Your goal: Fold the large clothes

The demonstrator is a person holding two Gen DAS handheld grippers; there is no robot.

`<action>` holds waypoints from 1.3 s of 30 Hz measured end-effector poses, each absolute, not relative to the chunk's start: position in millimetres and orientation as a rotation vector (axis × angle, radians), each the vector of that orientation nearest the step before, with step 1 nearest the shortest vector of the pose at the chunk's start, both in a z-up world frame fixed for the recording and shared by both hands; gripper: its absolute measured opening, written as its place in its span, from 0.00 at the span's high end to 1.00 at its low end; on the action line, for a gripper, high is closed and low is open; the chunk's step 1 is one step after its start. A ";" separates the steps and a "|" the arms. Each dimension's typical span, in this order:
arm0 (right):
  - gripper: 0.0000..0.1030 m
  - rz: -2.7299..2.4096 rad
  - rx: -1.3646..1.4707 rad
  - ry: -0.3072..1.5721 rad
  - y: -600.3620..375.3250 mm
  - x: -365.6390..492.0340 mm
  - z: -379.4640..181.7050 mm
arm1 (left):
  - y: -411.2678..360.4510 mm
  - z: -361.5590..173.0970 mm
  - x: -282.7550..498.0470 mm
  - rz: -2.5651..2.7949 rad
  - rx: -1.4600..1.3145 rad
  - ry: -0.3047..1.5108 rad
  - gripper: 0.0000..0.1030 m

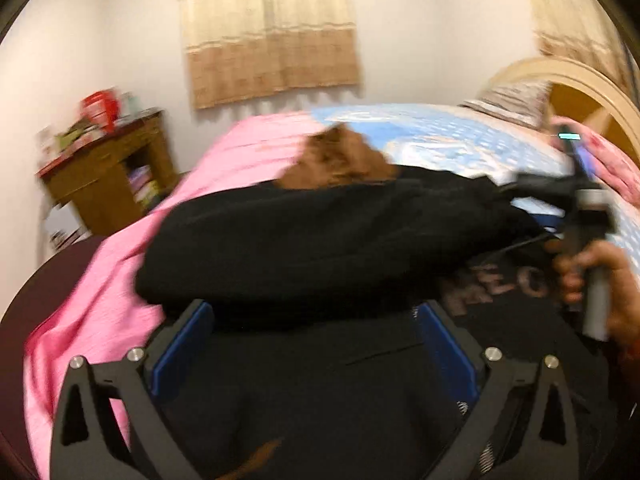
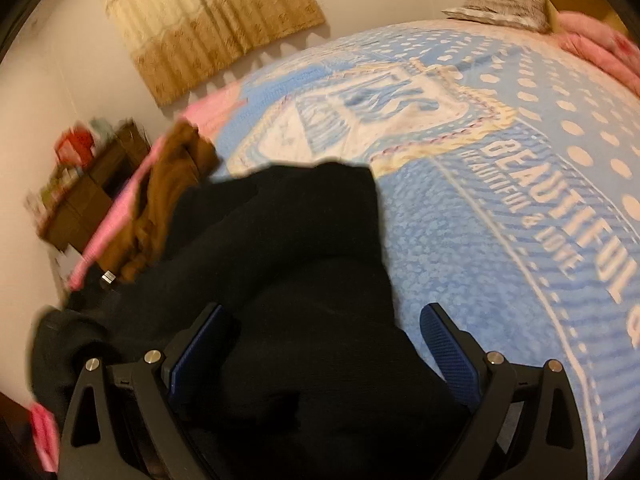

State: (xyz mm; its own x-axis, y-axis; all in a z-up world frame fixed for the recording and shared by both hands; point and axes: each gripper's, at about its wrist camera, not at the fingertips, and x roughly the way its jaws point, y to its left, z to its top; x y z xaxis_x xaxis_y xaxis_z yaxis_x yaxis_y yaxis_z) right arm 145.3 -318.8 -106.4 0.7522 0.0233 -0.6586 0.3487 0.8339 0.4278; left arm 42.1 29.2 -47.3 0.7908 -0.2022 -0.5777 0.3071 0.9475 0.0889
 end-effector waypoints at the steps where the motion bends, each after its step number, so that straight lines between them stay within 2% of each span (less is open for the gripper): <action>1: 0.05 -0.137 0.624 0.663 -316.6 134.0 -96.2 | 40.5 -47.8 44.1 -0.241 0.166 0.600 0.00; 4: 0.05 0.040 0.671 0.631 -286.8 118.2 -76.2 | 79.4 -53.5 63.1 -0.119 0.073 0.633 0.00; 7: 0.05 0.138 0.514 0.723 -229.1 133.1 -74.3 | 111.3 -58.1 81.8 -0.004 -0.037 0.683 0.00; 10: 0.06 0.177 0.456 0.779 -192.3 156.0 -87.0 | 125.6 -52.7 85.9 0.039 -0.098 0.658 0.00; 11: 0.14 0.189 0.455 0.802 -184.7 164.1 -91.6 | 126.5 -49.3 86.6 0.047 -0.096 0.650 0.00; 12: 0.51 0.195 0.452 0.835 -177.0 172.3 -97.1 | 127.8 -46.7 88.5 0.056 -0.087 0.645 0.00; 13: 0.70 0.204 0.452 0.876 -170.4 181.6 -101.4 | 129.4 -42.3 89.9 0.071 -0.081 0.642 0.00; 17: 0.79 0.214 0.361 0.813 -159.1 178.5 -77.9 | 144.0 -30.2 95.0 0.093 -0.126 0.628 0.00; 21: 0.80 0.287 0.264 0.680 -158.1 143.3 -31.3 | 150.7 -22.9 116.5 0.134 -0.160 0.626 0.00; 24: 0.80 0.311 0.246 0.704 -169.1 123.3 -25.2 | 148.6 -22.2 124.8 0.149 -0.172 0.632 0.00; 29: 0.80 0.258 0.175 0.925 -178.9 124.9 -97.2 | 126.7 -27.7 141.4 0.141 -0.150 0.674 0.00; 31: 0.78 0.251 0.176 0.900 -180.0 126.0 -115.8 | 110.8 -35.4 152.1 0.174 -0.091 0.687 0.00; 34: 0.66 0.216 0.208 0.865 -185.7 129.6 -115.7 | 96.2 -63.9 173.2 0.301 0.016 0.763 0.00; 36: 0.41 0.197 0.245 0.893 -196.1 130.7 -117.4 | 103.5 -83.6 178.7 0.333 -0.022 0.814 0.00; 37: 0.37 0.204 0.281 0.899 -204.2 127.6 -117.7 | 107.9 -89.5 178.2 0.334 -0.044 0.822 0.00; 39: 0.36 0.232 0.377 0.878 -227.3 116.9 -113.4 | 113.4 -100.2 174.4 0.325 -0.058 0.811 0.00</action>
